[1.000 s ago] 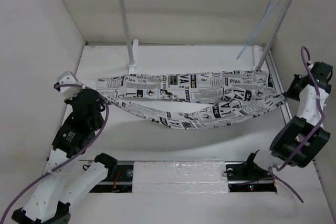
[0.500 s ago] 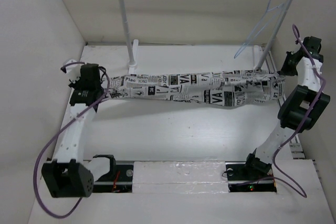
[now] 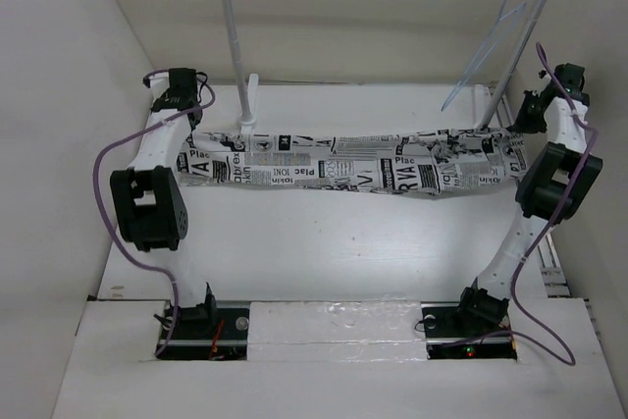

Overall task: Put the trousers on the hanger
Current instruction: Fold the trousers at the center of the board.

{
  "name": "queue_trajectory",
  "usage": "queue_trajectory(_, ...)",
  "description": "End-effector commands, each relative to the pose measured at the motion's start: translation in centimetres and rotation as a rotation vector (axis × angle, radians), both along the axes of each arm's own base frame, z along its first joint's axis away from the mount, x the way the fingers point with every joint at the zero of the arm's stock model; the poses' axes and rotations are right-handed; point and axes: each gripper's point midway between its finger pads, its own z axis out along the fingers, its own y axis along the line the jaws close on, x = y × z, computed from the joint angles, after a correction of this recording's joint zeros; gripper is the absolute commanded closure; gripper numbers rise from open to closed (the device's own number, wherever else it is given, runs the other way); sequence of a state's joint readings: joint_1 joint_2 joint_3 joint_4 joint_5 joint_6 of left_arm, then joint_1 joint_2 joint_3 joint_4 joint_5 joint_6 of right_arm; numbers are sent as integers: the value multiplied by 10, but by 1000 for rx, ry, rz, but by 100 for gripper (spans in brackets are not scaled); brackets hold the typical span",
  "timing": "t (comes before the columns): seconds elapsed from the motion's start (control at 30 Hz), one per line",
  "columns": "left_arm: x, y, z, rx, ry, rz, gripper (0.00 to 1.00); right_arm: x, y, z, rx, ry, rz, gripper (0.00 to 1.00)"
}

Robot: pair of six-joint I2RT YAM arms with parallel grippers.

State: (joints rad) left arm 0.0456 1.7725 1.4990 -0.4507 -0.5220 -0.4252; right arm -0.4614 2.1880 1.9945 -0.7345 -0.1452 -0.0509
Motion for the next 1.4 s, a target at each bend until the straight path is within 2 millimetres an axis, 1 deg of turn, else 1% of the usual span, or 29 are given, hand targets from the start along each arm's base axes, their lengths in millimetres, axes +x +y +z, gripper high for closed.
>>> queue_trajectory(0.0, 23, 14, 15, 36, 14, 7, 100, 32, -10, 40, -78, -130, -4, 98)
queue_trajectory(0.03, 31, 13, -6, 26, 61, 8, 100, 36, -6, 39, -82, -128, 5, 96)
queue_trajectory(0.07, 41, 14, 2, 29, 41, 11, 100, 38, -7, 36, -81, -124, 7, 93)
queue_trajectory(0.13, 49, 16, -19, 32, 87, 8, 100, 40, -6, 35, -74, -127, 11, 92)
queue_trajectory(0.17, 56, 21, -11, 35, 68, 19, 98, 43, -2, 37, -75, -135, 22, 87)
queue_trajectory(0.2, 60, 22, -22, 36, 91, 23, 90, 44, -2, 38, -78, -141, 22, 83)
queue_trajectory(0.23, 65, 19, -20, 18, 95, 6, 45, 43, -2, 44, -83, -149, 25, 59)
queue_trajectory(0.27, 61, 18, -23, 12, 105, 6, 28, 42, 1, 46, -80, -151, 34, 45)
queue_trajectory(0.33, 57, 17, -12, 11, 79, 6, 21, 40, 2, 54, -88, -161, 47, 40)
queue_trajectory(0.37, 50, 17, -17, 13, 84, 9, 21, 37, -2, 58, -90, -171, 46, 34)
queue_trajectory(0.4, 42, 21, 1, 14, 44, 22, 20, 35, 0, 60, -89, -176, 55, 33)
queue_trajectory(0.47, 34, 15, 3, -52, -7, 14, 22, 22, 2, 73, -94, -191, 62, 32)
queue_trajectory(0.5, 13, 11, 0, -93, -8, 9, 24, 18, 9, 75, -82, -205, 78, 32)
queue_trajectory(0.53, 2, 13, -6, -131, -17, 21, 26, 10, 14, 99, -97, -258, 75, 32)
queue_trajectory(0.57, 1, 4, -8, -206, -70, 7, 30, 0, 20, 79, -80, -244, 68, 35)
queue_trajectory(0.6, -26, -1, -24, -253, -55, 12, 31, -7, 28, 78, -62, -263, 72, 40)
queue_trajectory(0.63, -35, 1, -32, -300, -70, 21, 32, -14, 35, 79, -44, -295, 67, 47)
queue_trajectory(0.67, -36, -4, -35, -340, -107, 7, 32, -33, 45, 72, -38, -313, 58, 90)
queue_trajectory(0.7, -52, -22, -50, -418, -92, -20, 31, -43, 50, 68, -39, -323, 54, 100)
queue_trajectory(0.73, -57, -23, -56, -443, -93, -17, 30, -49, 65, 64, 11, -349, 34, 100)
queue_trajectory(0.77, -58, -27, -61, -464, -90, -23, 29, -65, 77, 51, 30, -375, 33, 100)
queue_trajectory(0.83, -63, -30, -75, -486, -64, -9, 26, -78, 97, 34, 118, -396, 6, 100)
queue_trajectory(0.87, -61, -34, -80, -509, -58, -16, 25, -81, 100, 30, 130, -419, -7, 90)
queue_trajectory(0.9, -59, -35, -88, -522, -39, -9, 25, -96, 112, 4, 183, -370, -14, 79)
queue_trajectory(0.97, -55, -35, -93, -536, -34, 13, 25, -100, 128, -9, 249, -356, 4, 54)
queue_trajectory(1.07, -50, -35, -103, -551, -27, 34, 25, -108, 136, -31, 290, -319, 14, 33)
queue_trajectory(1.27, -46, -29, -124, -559, -7, 111, 25, -107, 140, -71, 350, -249, -3, 30)
queue_trajectory(1.33, -49, -29, -133, -559, 10, 124, 29, -103, 135, -76, 338, -250, -22, 32)
queue_trajectory(1.37, -49, -28, -135, -558, 13, 129, 32, -98, 131, -73, 331, -257, -29, 42)
